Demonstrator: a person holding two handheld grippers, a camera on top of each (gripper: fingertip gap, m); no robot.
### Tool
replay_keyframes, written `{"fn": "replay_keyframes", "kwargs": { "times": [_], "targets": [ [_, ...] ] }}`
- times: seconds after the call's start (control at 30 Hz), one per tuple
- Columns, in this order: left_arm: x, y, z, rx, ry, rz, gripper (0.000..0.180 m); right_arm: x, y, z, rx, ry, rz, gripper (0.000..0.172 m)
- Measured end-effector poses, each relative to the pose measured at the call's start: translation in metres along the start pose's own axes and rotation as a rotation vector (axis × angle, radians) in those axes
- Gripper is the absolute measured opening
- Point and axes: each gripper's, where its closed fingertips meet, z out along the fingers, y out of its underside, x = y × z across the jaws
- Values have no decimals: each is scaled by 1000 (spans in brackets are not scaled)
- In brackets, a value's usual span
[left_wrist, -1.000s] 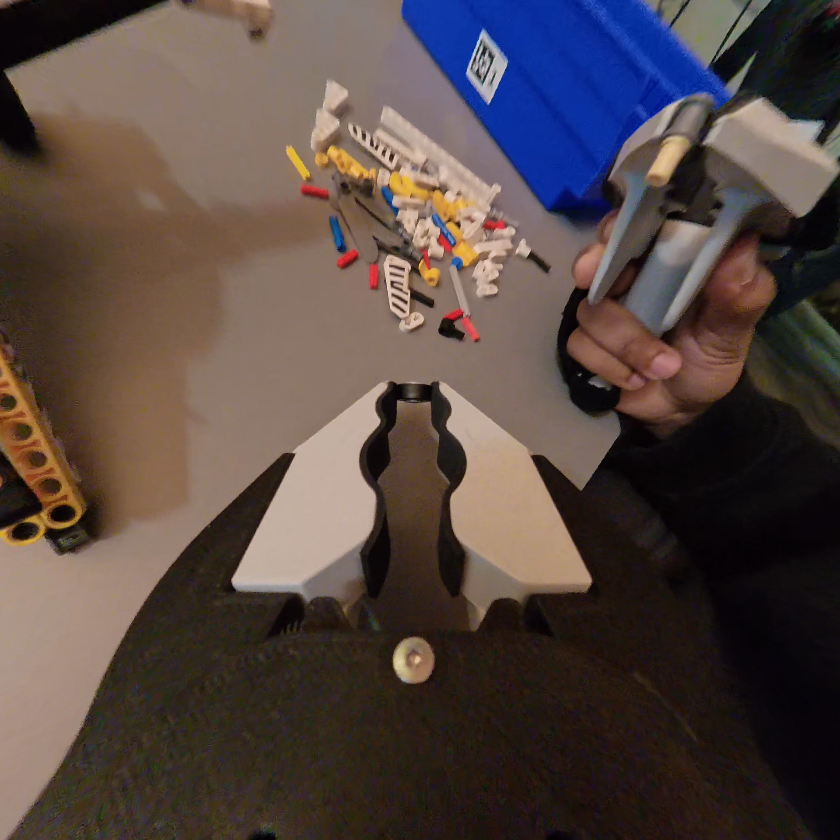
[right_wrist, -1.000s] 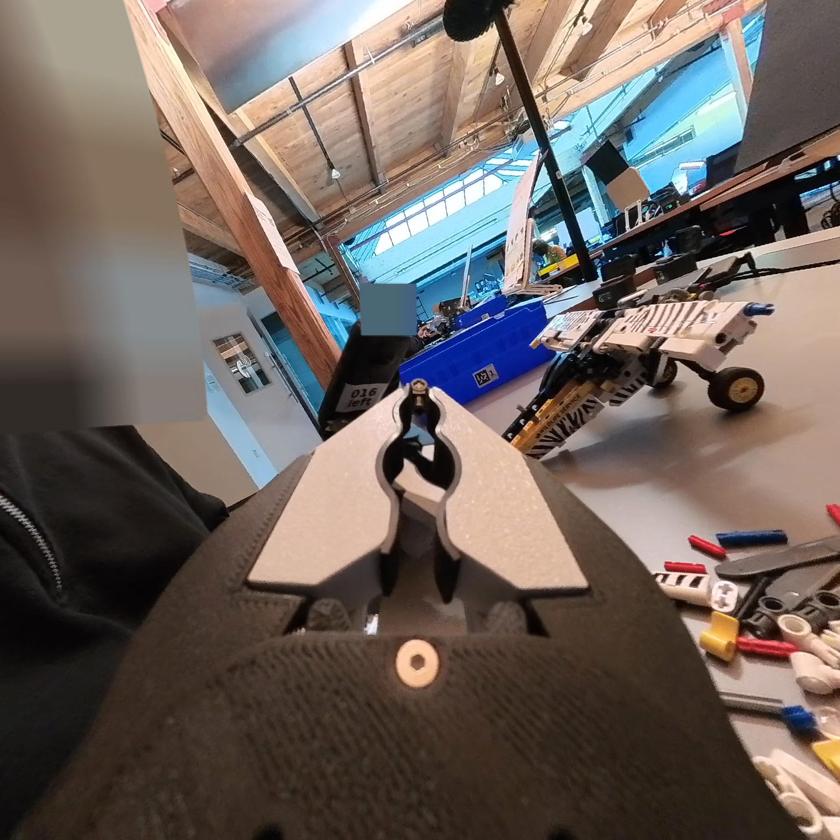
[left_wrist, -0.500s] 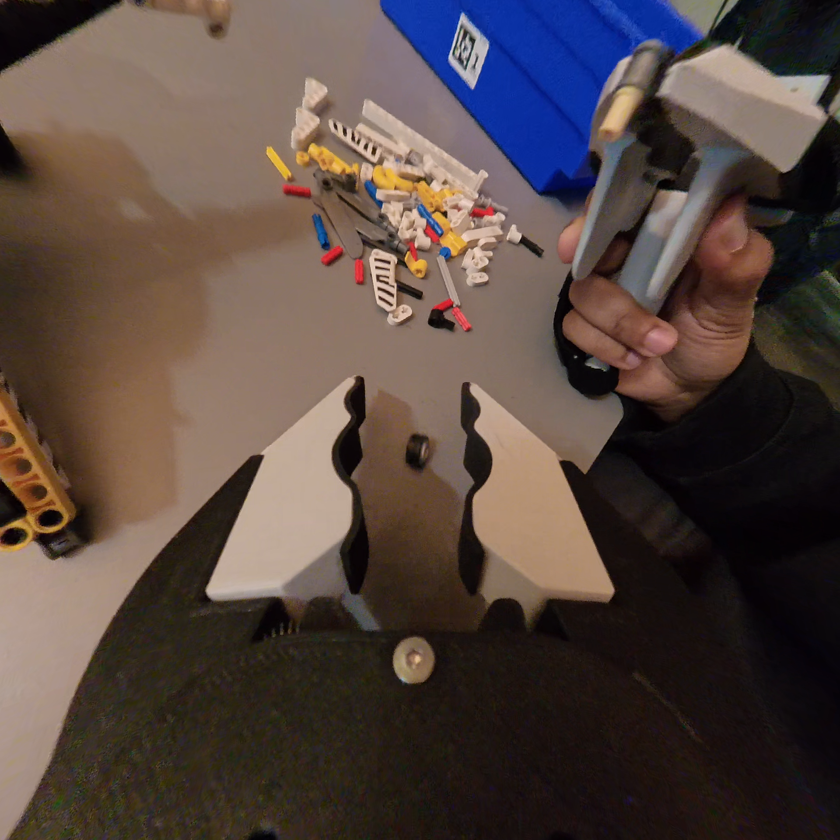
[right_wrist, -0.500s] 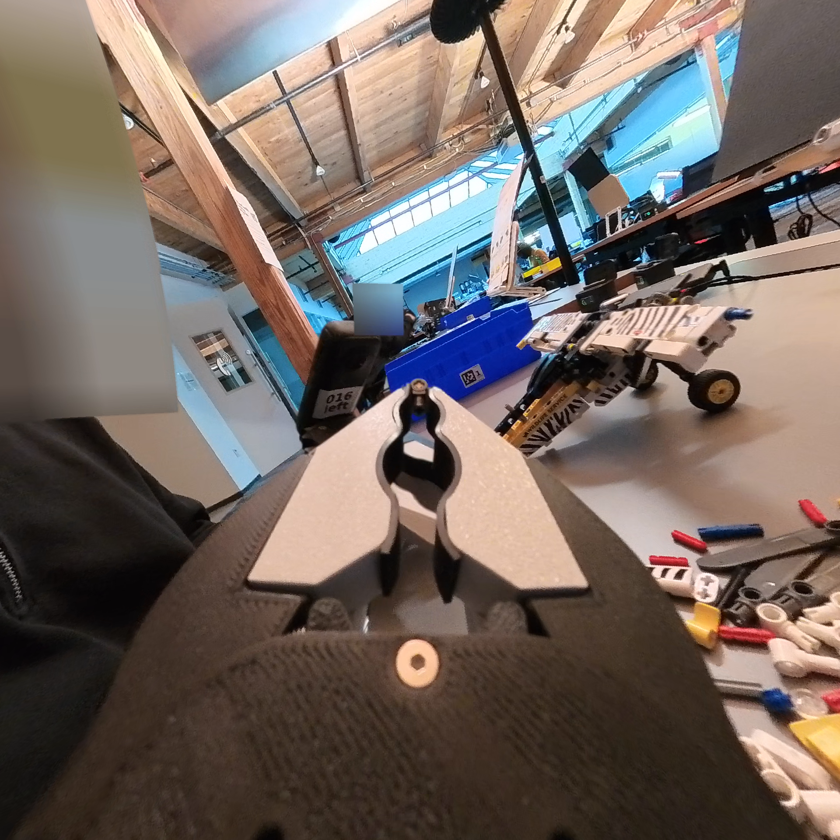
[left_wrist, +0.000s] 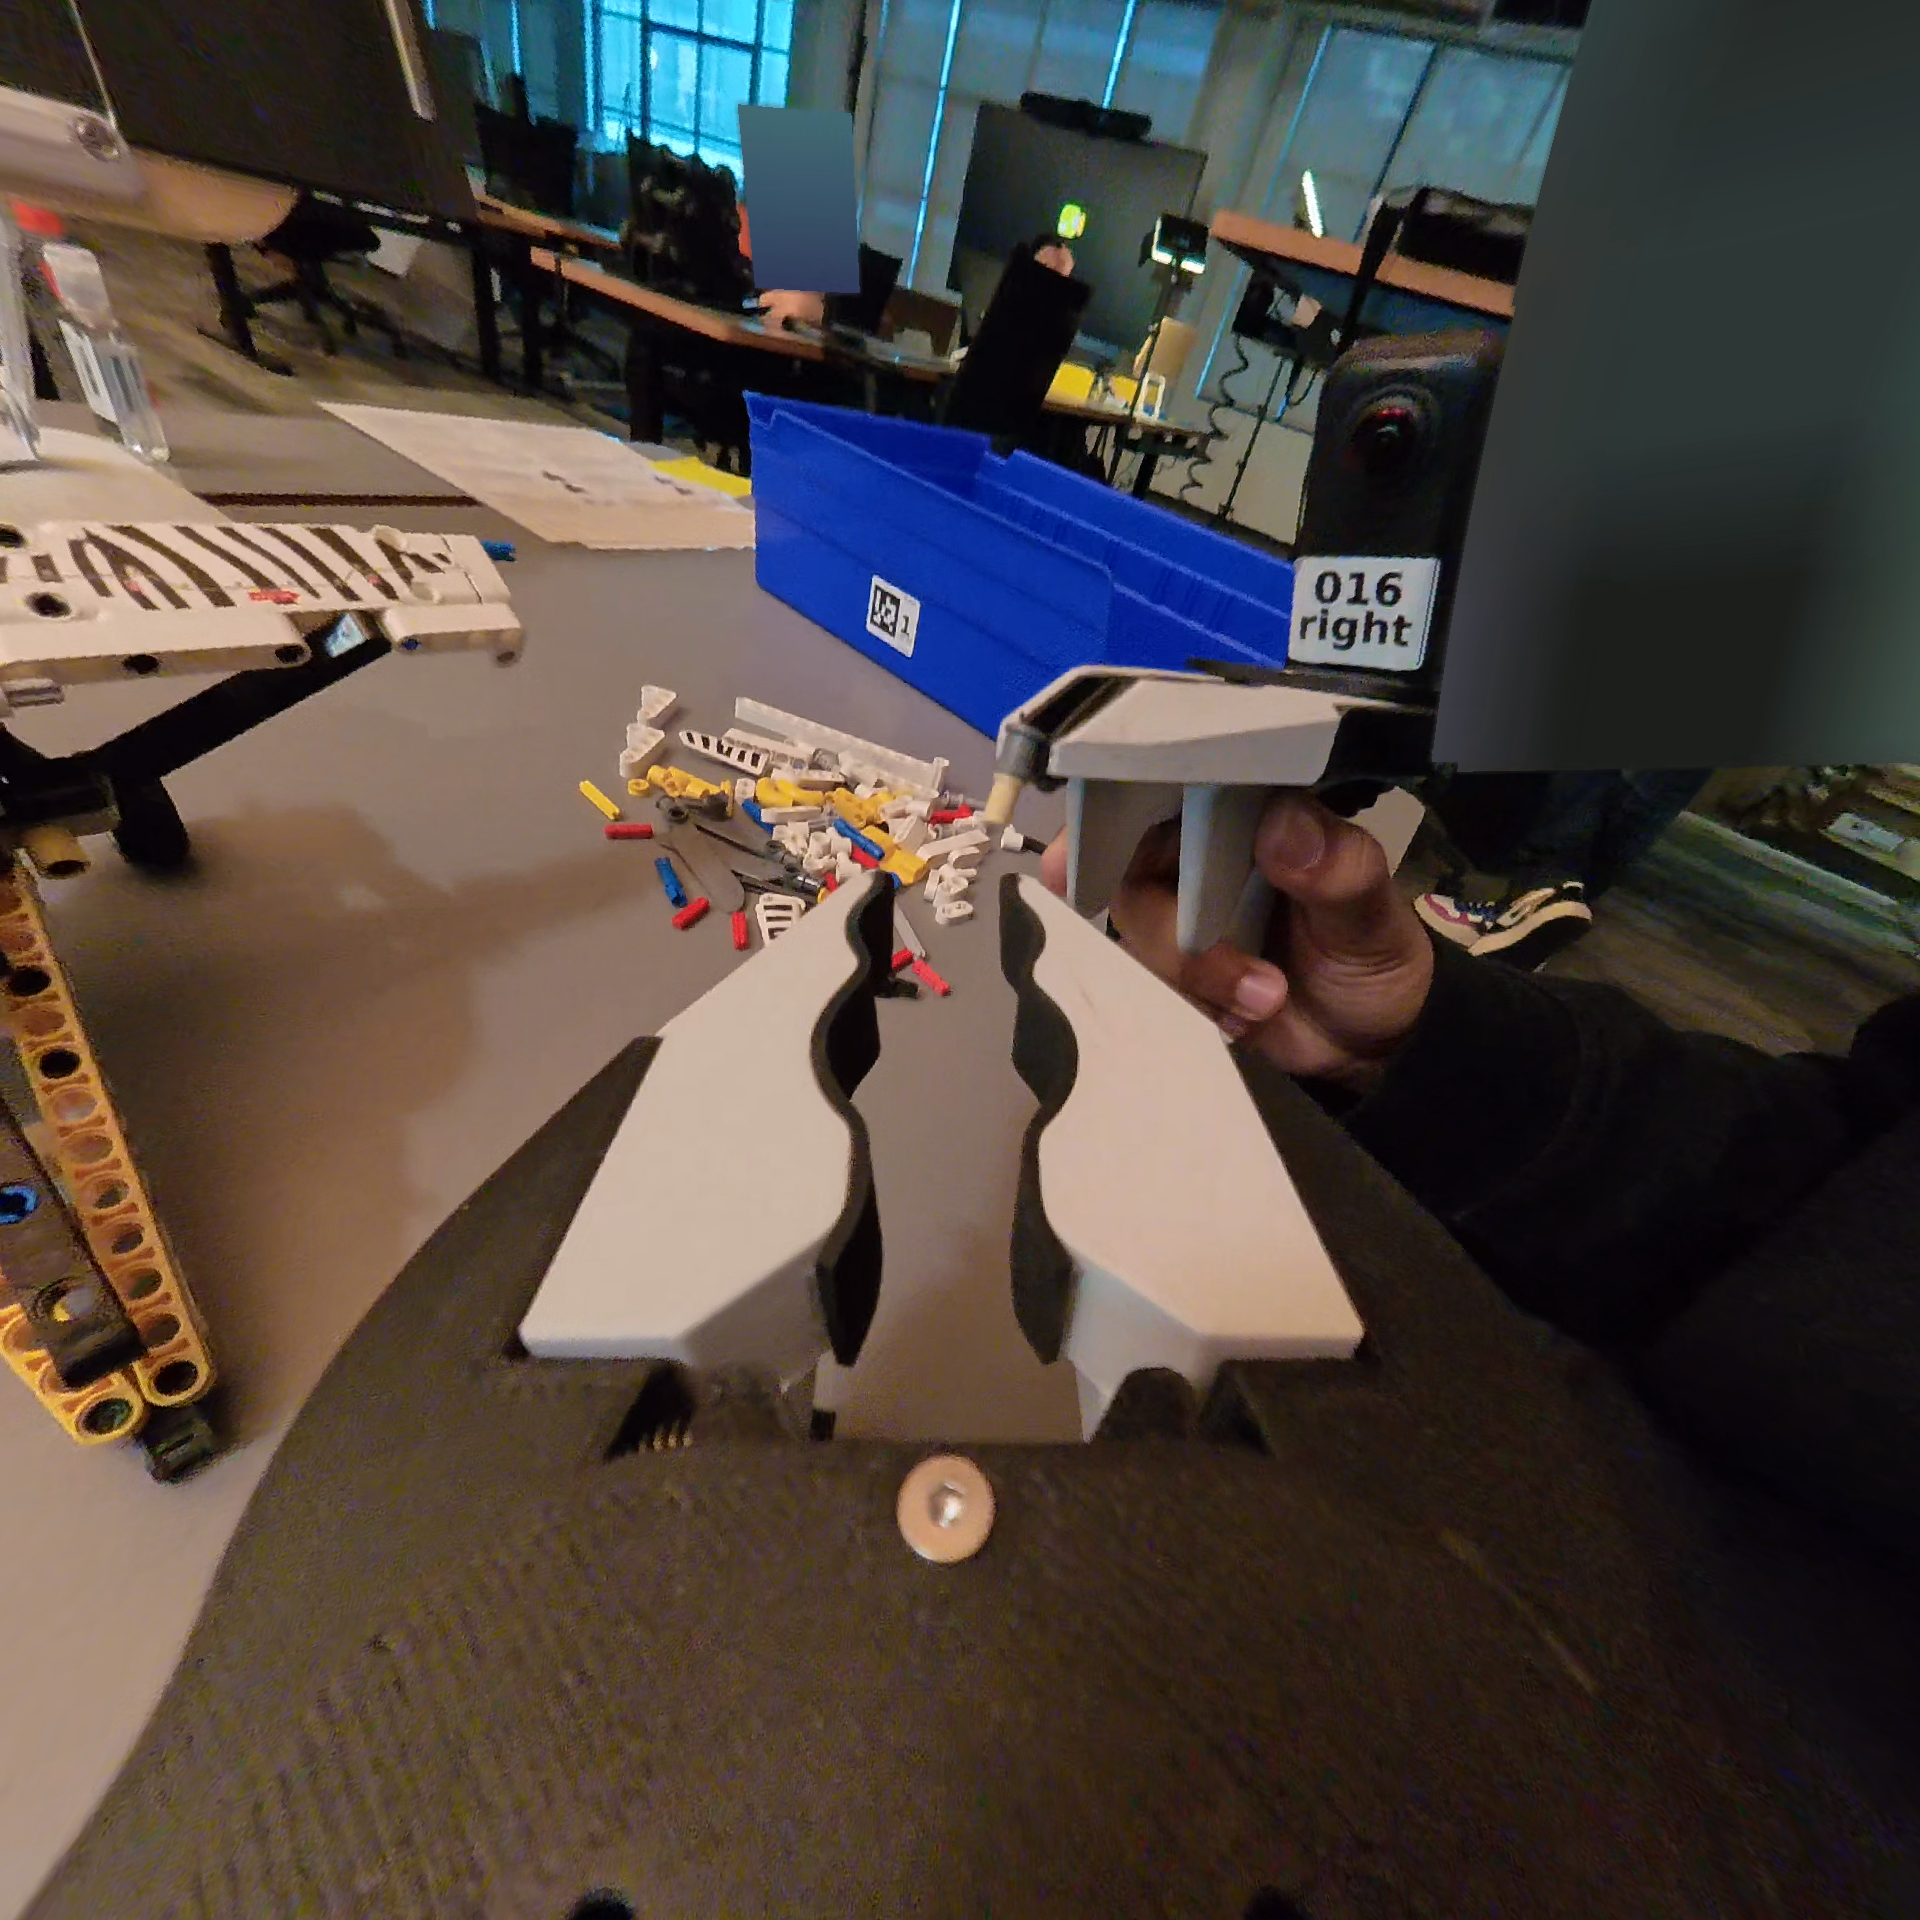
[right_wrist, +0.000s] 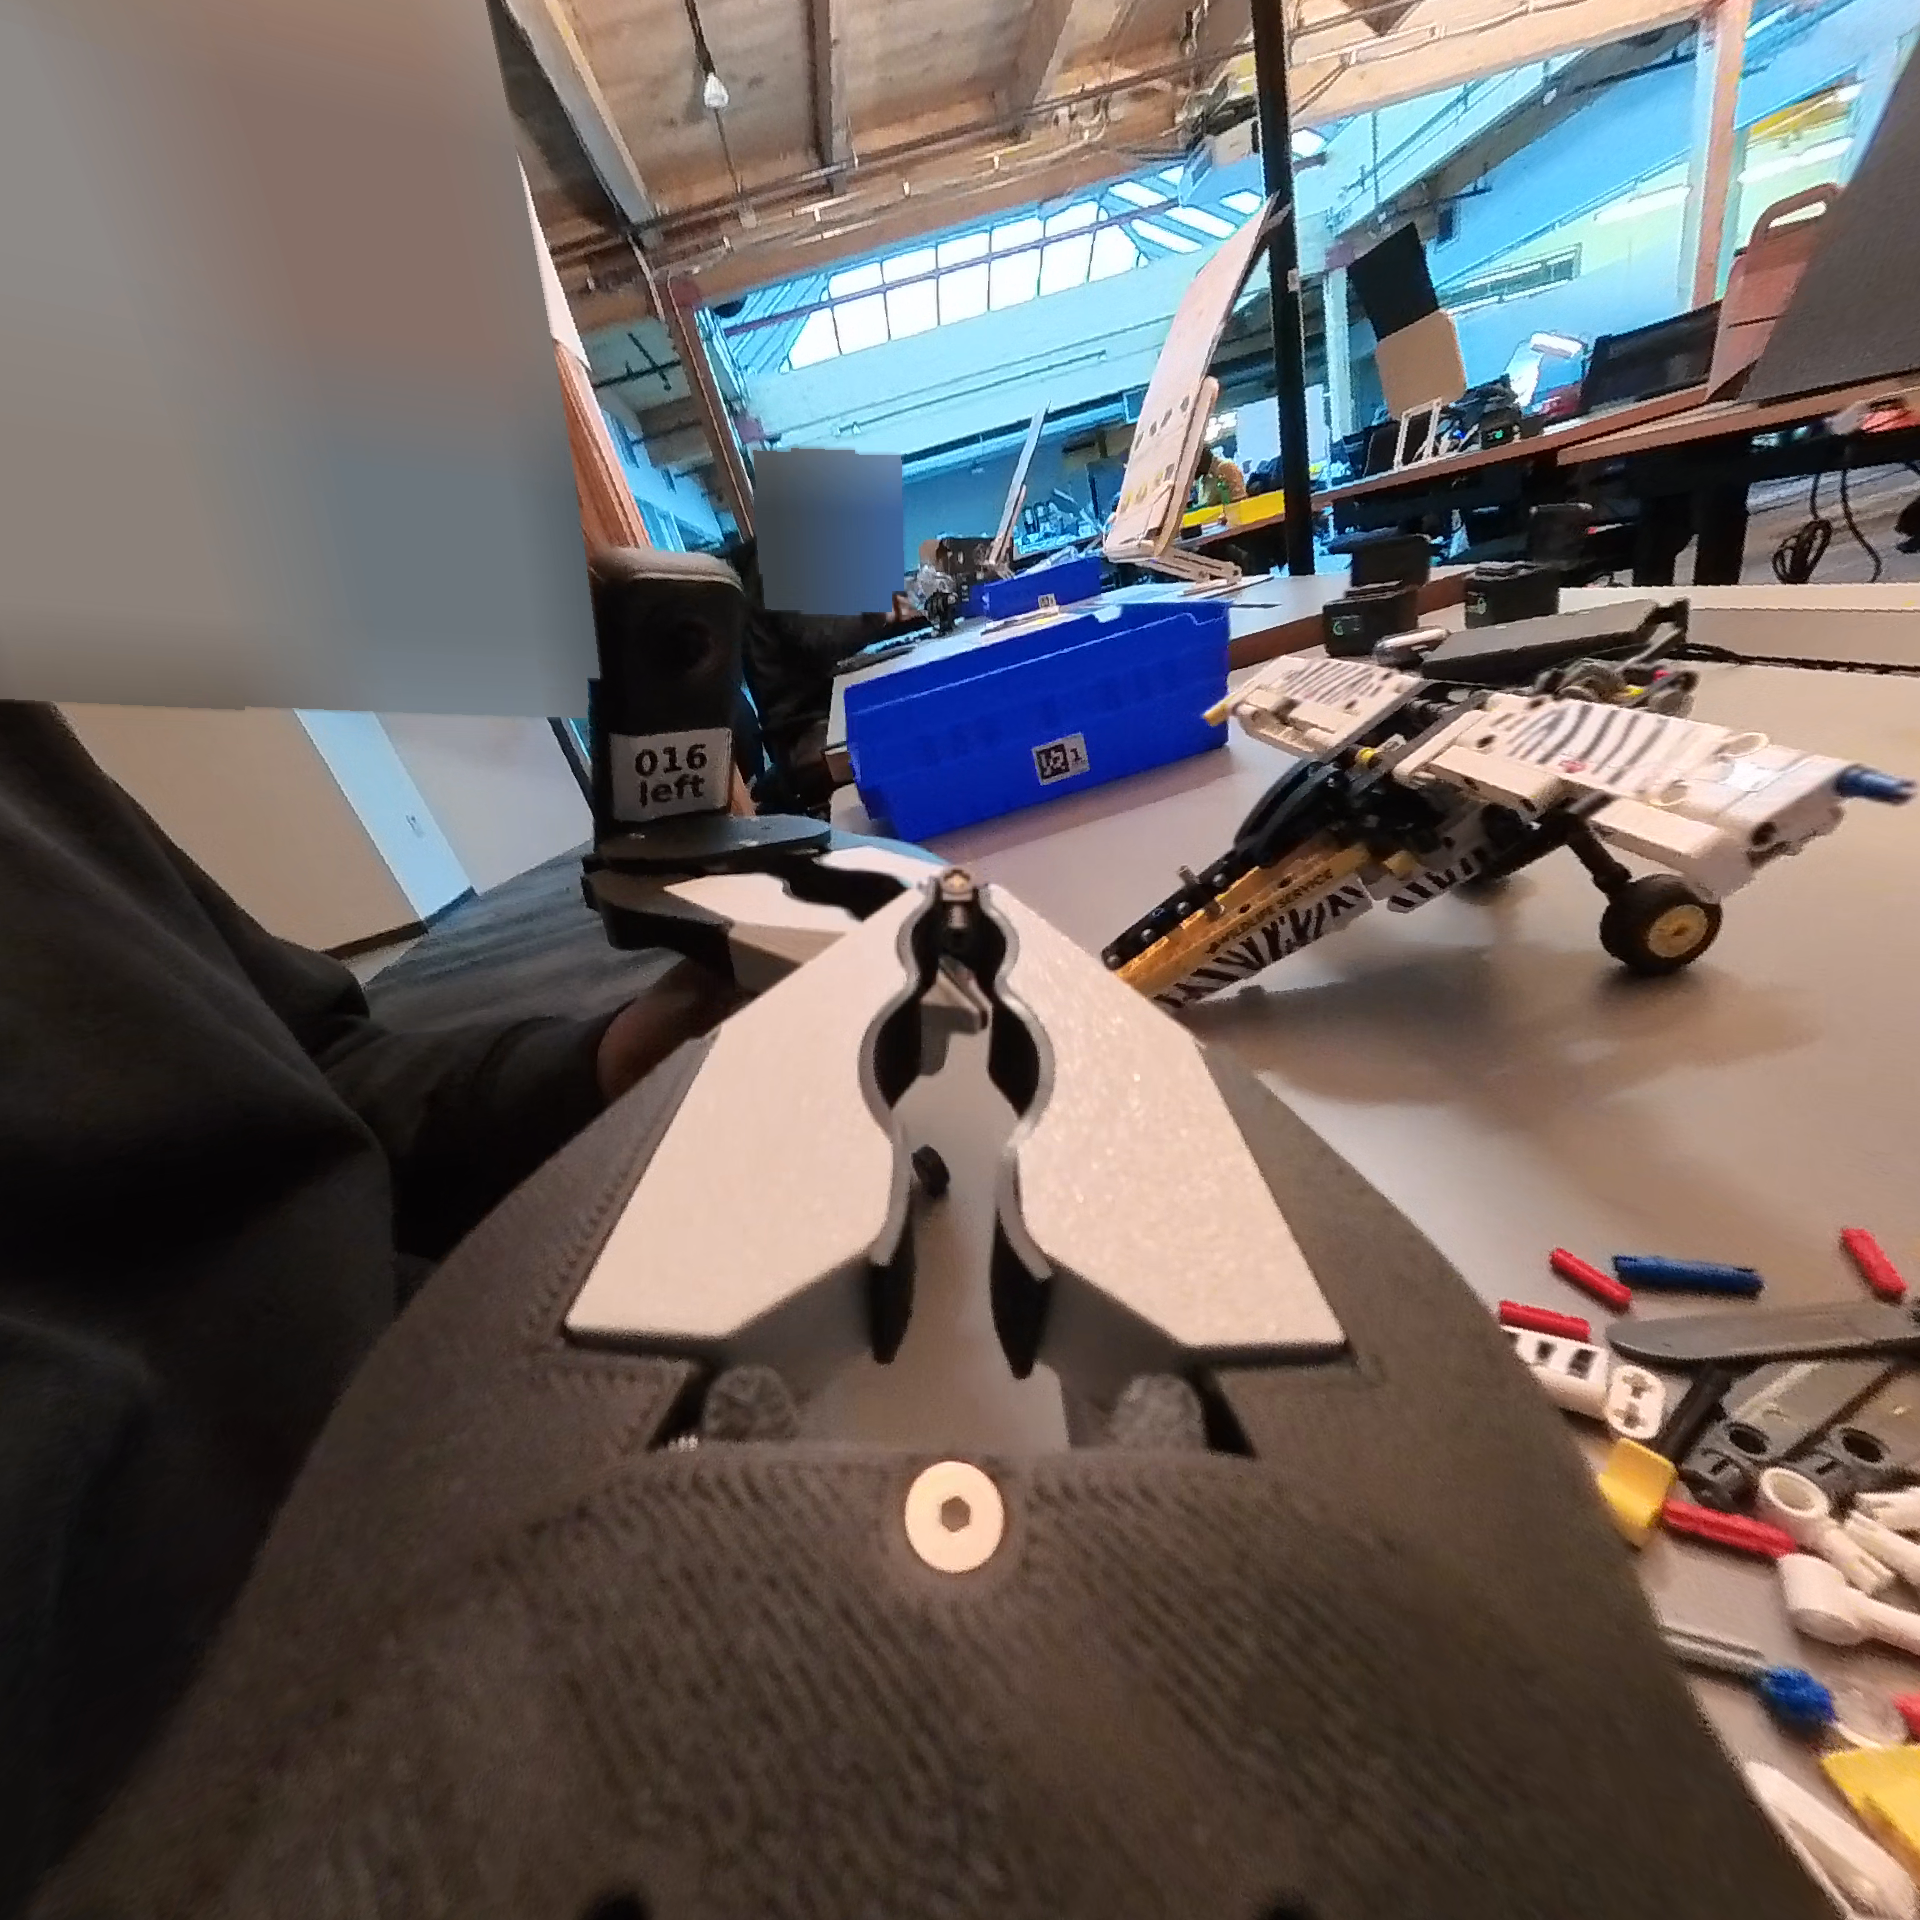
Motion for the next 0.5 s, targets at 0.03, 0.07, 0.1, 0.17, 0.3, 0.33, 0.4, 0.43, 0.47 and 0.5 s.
{"fn": "replay_keyframes", "kwargs": {
  "times": [0.03,0.07,0.1,0.17,0.3,0.33,0.4,0.43,0.47,0.5],
  "targets": [
    [0,-2,-1,12,2,3,16,-1,1,1,-9,-1,-5,3],
    [1,-4,-2,23,5,10,16,-1,2,2,-15,-2,-7,3],
    [2,-6,-3,31,6,20,15,-1,3,2,-19,-3,-5,3],
    [3,-9,-4,44,2,45,11,0,2,1,-16,-3,6,3],
    [8,-9,-4,44,2,88,0,2,2,1,-11,-3,27,3],
    [7,-9,-3,44,-7,98,0,2,2,1,-11,-3,28,3],
    [5,-9,-3,39,-31,110,7,1,3,1,-18,-13,33,3],
    [4,-9,-3,36,-41,113,11,0,4,2,-24,-17,35,3],
    [5,-9,-3,35,-38,116,11,0,4,2,-28,-18,36,3],
    [5,-10,-3,38,-35,116,11,0,5,2,-31,-20,37,3]
  ]
}}
